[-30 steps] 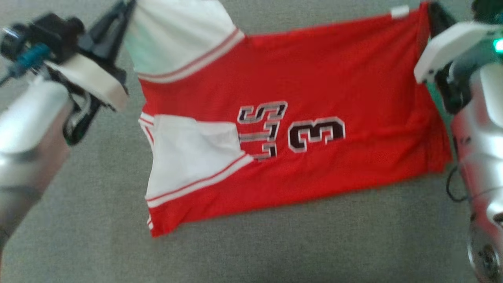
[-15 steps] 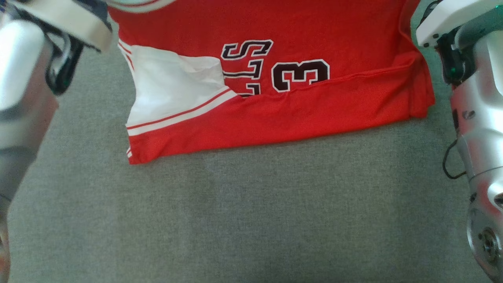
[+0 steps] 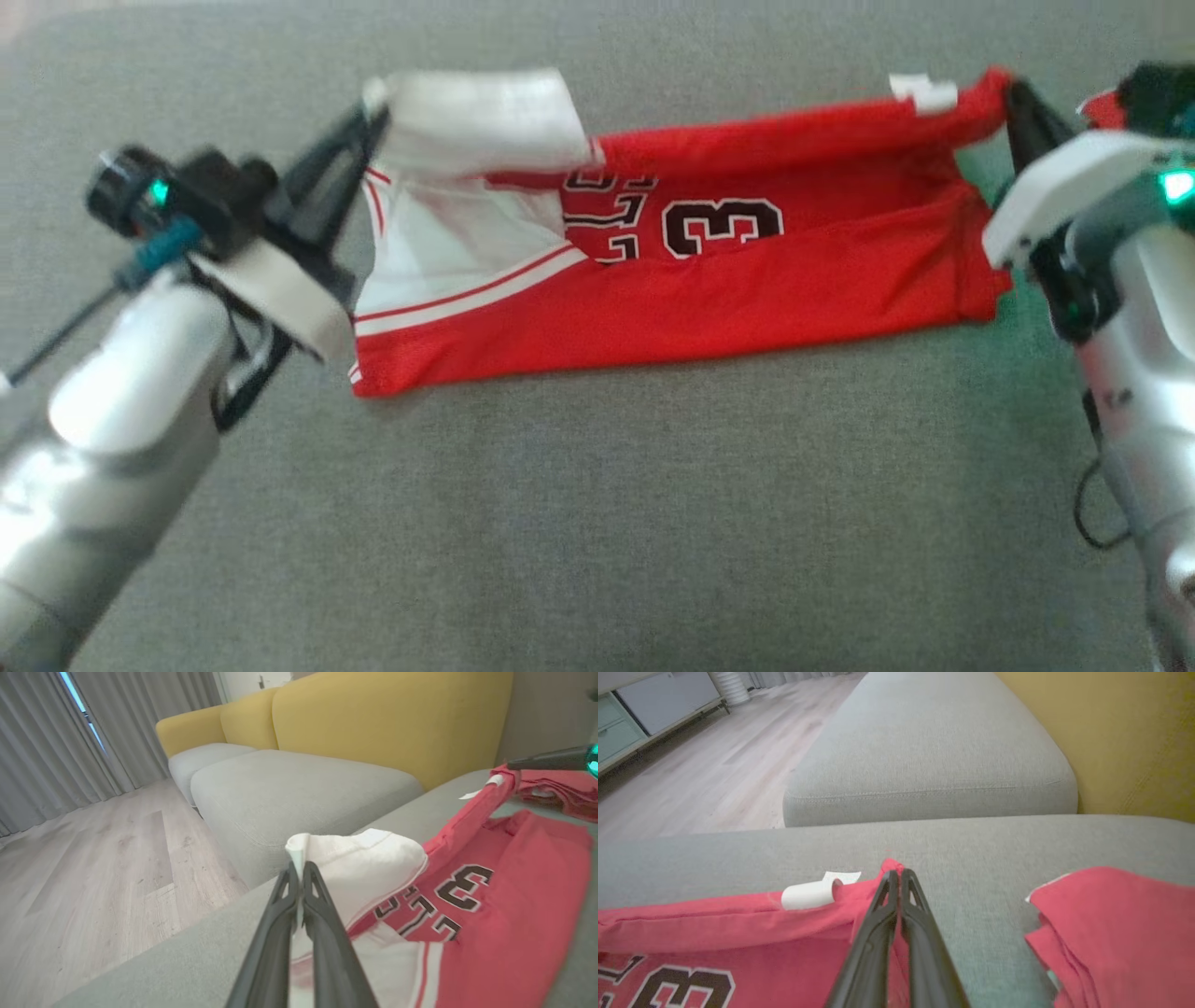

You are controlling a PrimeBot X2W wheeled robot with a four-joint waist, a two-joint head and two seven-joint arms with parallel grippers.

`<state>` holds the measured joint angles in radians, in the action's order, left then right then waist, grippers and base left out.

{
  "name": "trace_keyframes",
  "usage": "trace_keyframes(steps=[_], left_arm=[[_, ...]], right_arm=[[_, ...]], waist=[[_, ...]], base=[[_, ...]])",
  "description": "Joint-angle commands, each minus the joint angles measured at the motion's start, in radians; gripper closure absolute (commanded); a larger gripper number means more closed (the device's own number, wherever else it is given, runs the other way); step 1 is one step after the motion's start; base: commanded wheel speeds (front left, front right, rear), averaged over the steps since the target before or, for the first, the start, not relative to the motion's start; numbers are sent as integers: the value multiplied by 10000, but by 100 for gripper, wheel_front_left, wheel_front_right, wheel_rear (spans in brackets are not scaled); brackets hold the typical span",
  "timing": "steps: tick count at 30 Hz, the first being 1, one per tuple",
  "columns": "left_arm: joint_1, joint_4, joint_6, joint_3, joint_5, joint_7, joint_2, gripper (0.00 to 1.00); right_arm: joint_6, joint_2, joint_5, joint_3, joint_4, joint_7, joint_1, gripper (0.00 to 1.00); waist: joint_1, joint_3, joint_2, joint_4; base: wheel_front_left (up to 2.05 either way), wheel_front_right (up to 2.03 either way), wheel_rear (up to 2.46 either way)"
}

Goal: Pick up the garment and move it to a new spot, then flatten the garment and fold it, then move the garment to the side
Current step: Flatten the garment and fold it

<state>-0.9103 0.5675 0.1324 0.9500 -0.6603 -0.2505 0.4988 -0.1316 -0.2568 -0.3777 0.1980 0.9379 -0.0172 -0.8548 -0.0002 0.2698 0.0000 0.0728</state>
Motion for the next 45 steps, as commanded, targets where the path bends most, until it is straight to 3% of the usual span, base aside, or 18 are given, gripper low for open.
trace_keyframes(steps=[1, 11, 19, 25, 33, 34, 35, 36, 37, 41, 45], left_arm=[[-176, -348, -24, -211, -67, 44, 569, 100], [984, -1587, -19, 830, -493, 1000, 1439, 100], [1518, -2007, -35, 1326, -486, 1509, 1748, 100], [1654, -1883, -155, 1510, -372, 1522, 1645, 100], [1704, -1386, -137, 1669, -445, 1450, 1319, 100], [1695, -1336, -169, 1649, -422, 1333, 1280, 88], [1687, -1272, -213, 1651, -373, 1244, 1250, 24], [1687, -1272, -213, 1651, -373, 1244, 1250, 24], [1695, -1200, -232, 1665, -345, 1185, 1217, 0], [1780, -966, -465, 1480, -504, 882, 1068, 0], [1958, -898, -1065, 796, -940, 270, 839, 0]], right_arm=[[9, -186, -222, 293, -424, -159, 174, 100], [9, -1204, -1616, 1517, -1311, -1803, 1531, 100], [9, -1993, -2712, 2301, -2464, -3395, 2195, 100], [9, -2403, -3153, 2563, -3151, -4140, 2464, 100], [9, -2386, -3157, 2654, -3423, -4480, 2801, 100], [9, -2352, -3121, 2646, -3412, -4464, 2833, 87], [9, -2320, -3076, 2627, -3387, -4442, 2866, 0], [9, -2320, -3076, 2627, -3387, -4442, 2866, 0], [9, -2272, -3041, 2609, -3347, -4447, 2903, 0], [9, -2098, -2993, 2323, -3324, -4094, 2970, 0], [9, -1872, -2999, 1713, -3346, -3315, 2982, 0]], waist=[[2, -268, 0, 124], [2, -769, 0, 183], [2, -1031, 0, 28], [2, -975, 0, -48], [2, -853, 0, -92], [2, -860, 0, -105], [2, -870, 0, -117], [2, -870, 0, -117], [2, -898, 0, -132], [2, -1058, 0, -210], [2, -1348, 0, -284]], base=[[0, 0, 0], [0, 0, 0], [0, 0, 0], [0, 0, 0], [0, 0, 0], [0, 0, 0], [0, 0, 0], [0, 0, 0], [0, 0, 0], [0, 0, 0], [0, 0, 0]])
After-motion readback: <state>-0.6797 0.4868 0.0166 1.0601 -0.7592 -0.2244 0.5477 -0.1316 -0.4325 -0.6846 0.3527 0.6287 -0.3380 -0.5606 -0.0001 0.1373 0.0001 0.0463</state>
